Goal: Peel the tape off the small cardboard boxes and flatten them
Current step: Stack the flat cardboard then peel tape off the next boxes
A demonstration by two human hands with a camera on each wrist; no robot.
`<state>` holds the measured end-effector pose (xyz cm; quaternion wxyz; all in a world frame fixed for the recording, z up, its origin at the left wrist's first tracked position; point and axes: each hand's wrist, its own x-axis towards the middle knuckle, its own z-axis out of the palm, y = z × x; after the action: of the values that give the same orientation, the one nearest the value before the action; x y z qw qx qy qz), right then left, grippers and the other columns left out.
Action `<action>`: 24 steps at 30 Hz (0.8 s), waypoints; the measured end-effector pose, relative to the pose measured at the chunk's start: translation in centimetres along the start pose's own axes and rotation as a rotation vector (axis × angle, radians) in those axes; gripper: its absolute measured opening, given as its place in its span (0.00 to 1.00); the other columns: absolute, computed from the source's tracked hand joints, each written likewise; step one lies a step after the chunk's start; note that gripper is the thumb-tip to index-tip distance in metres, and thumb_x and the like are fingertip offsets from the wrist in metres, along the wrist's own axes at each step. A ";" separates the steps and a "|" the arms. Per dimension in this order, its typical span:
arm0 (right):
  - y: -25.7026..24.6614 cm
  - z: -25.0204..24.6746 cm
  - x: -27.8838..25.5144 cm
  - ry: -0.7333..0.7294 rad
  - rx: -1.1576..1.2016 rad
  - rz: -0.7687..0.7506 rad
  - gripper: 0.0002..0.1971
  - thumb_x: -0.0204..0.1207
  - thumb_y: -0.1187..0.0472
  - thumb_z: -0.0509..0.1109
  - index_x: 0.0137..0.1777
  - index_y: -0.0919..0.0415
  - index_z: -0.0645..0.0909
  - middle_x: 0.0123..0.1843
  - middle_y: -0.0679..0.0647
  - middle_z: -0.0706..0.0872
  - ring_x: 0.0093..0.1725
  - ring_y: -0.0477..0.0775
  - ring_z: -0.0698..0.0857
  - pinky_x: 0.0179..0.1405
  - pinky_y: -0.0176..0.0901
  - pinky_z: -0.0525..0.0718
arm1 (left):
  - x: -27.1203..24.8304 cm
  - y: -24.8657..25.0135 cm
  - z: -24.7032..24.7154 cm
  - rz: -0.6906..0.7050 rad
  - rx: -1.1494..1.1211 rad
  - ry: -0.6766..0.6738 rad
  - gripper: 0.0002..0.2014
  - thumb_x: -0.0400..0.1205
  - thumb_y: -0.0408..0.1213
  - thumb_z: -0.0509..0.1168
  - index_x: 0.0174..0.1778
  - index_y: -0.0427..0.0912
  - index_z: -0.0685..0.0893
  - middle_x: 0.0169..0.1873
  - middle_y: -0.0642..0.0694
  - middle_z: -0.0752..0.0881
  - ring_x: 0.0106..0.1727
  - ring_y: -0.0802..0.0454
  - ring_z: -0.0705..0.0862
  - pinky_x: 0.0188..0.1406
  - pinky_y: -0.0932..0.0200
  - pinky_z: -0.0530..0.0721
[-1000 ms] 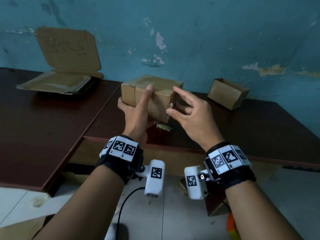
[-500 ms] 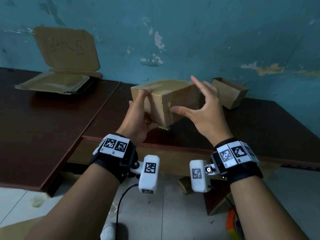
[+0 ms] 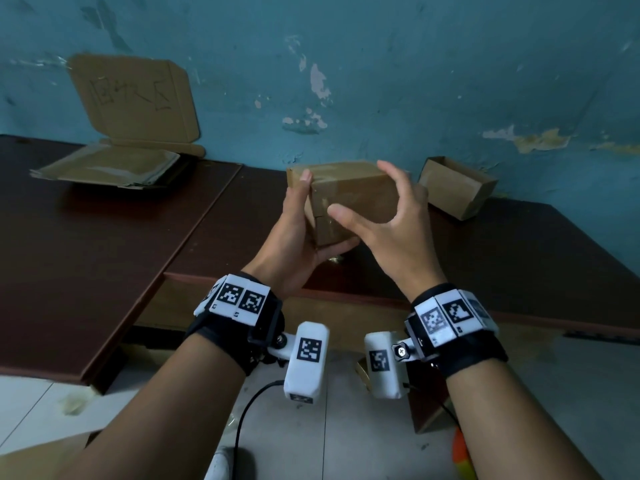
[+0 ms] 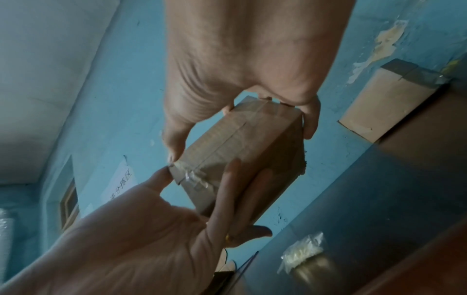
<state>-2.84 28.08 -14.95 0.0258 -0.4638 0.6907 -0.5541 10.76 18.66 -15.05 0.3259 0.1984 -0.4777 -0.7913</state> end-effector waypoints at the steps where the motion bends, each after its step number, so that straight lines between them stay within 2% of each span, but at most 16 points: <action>1: -0.2 0.2 -0.2 0.021 -0.039 -0.004 0.50 0.66 0.36 0.91 0.87 0.40 0.72 0.82 0.52 0.70 0.83 0.50 0.74 0.78 0.35 0.79 | 0.0 0.0 0.0 -0.004 0.004 -0.008 0.30 0.94 0.65 0.55 0.88 0.53 0.75 0.75 0.43 0.90 0.73 0.43 0.91 0.65 0.38 0.93; 3: -0.2 0.6 -0.4 0.067 -0.118 -0.033 0.55 0.60 0.33 0.93 0.86 0.42 0.71 0.80 0.53 0.70 0.81 0.54 0.76 0.78 0.45 0.83 | -0.2 0.0 0.2 -0.014 0.026 -0.026 0.30 0.94 0.65 0.52 0.87 0.53 0.76 0.73 0.43 0.90 0.73 0.43 0.91 0.63 0.38 0.93; 5: -0.2 0.9 -0.5 0.083 -0.155 -0.053 0.55 0.59 0.33 0.93 0.85 0.43 0.71 0.78 0.53 0.71 0.78 0.52 0.77 0.73 0.45 0.84 | -0.4 0.1 0.3 -0.022 0.037 -0.037 0.30 0.95 0.65 0.48 0.84 0.53 0.79 0.72 0.43 0.91 0.73 0.43 0.91 0.63 0.38 0.92; 8: -0.3 0.8 -0.3 0.068 -0.179 -0.069 0.52 0.61 0.33 0.92 0.84 0.43 0.73 0.77 0.52 0.73 0.75 0.48 0.78 0.68 0.37 0.80 | -0.6 0.1 0.0 -0.024 0.039 -0.046 0.33 0.94 0.68 0.44 0.84 0.55 0.80 0.73 0.45 0.91 0.74 0.44 0.90 0.68 0.34 0.91; 12: 0.1 0.8 -0.1 0.052 -0.197 -0.094 0.48 0.65 0.36 0.92 0.84 0.44 0.75 0.79 0.52 0.74 0.79 0.48 0.77 0.60 0.16 0.69 | -0.8 0.0 0.0 -0.028 0.057 -0.037 0.36 0.90 0.74 0.43 0.82 0.58 0.82 0.72 0.47 0.91 0.74 0.46 0.90 0.70 0.32 0.90; 13: 0.1 0.8 -0.2 0.048 -0.196 -0.095 0.48 0.66 0.37 0.92 0.84 0.44 0.75 0.79 0.52 0.73 0.79 0.48 0.77 0.60 0.15 0.68 | -0.8 -0.1 0.1 -0.026 0.069 -0.033 0.36 0.90 0.74 0.44 0.82 0.59 0.82 0.72 0.47 0.91 0.74 0.47 0.90 0.69 0.32 0.90; 15: 0.2 0.7 -0.2 0.026 -0.183 -0.094 0.48 0.67 0.37 0.91 0.85 0.43 0.74 0.79 0.51 0.72 0.79 0.48 0.76 0.66 0.21 0.73 | -0.7 -0.1 0.1 -0.028 0.087 -0.019 0.35 0.91 0.73 0.44 0.81 0.58 0.82 0.72 0.48 0.92 0.73 0.48 0.90 0.66 0.35 0.92; 17: 0.3 0.6 -0.3 0.008 -0.168 -0.097 0.49 0.67 0.36 0.91 0.86 0.43 0.72 0.79 0.51 0.71 0.80 0.50 0.77 0.74 0.38 0.82 | -0.6 -0.1 0.2 -0.037 0.107 -0.008 0.35 0.91 0.73 0.44 0.81 0.58 0.82 0.70 0.47 0.92 0.72 0.48 0.91 0.62 0.39 0.92; 19: 0.5 0.7 -0.5 0.007 -0.167 -0.106 0.51 0.67 0.34 0.90 0.86 0.44 0.70 0.78 0.50 0.70 0.81 0.52 0.76 0.80 0.50 0.84 | -0.6 -0.1 0.2 -0.040 0.129 -0.004 0.35 0.91 0.73 0.44 0.82 0.58 0.82 0.70 0.47 0.93 0.71 0.47 0.92 0.63 0.41 0.91; 22: 0.8 0.7 -0.6 0.003 -0.180 -0.102 0.53 0.65 0.31 0.89 0.87 0.45 0.69 0.77 0.47 0.69 0.82 0.55 0.75 0.80 0.56 0.84 | -0.5 -0.3 0.4 -0.043 0.145 0.015 0.34 0.91 0.73 0.45 0.82 0.58 0.80 0.69 0.46 0.93 0.71 0.45 0.92 0.63 0.40 0.91; 24: 0.7 0.7 -0.7 -0.003 -0.184 -0.077 0.56 0.62 0.26 0.88 0.87 0.44 0.68 0.79 0.50 0.69 0.82 0.55 0.76 0.80 0.56 0.85 | -0.5 -0.3 0.5 -0.047 0.157 0.023 0.34 0.91 0.73 0.45 0.82 0.58 0.80 0.69 0.46 0.93 0.71 0.45 0.92 0.63 0.40 0.91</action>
<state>-2.53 28.00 -16.10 -0.0372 -0.4915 0.7204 -0.4880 10.67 19.45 -15.10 0.2961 0.2437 -0.5296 -0.7566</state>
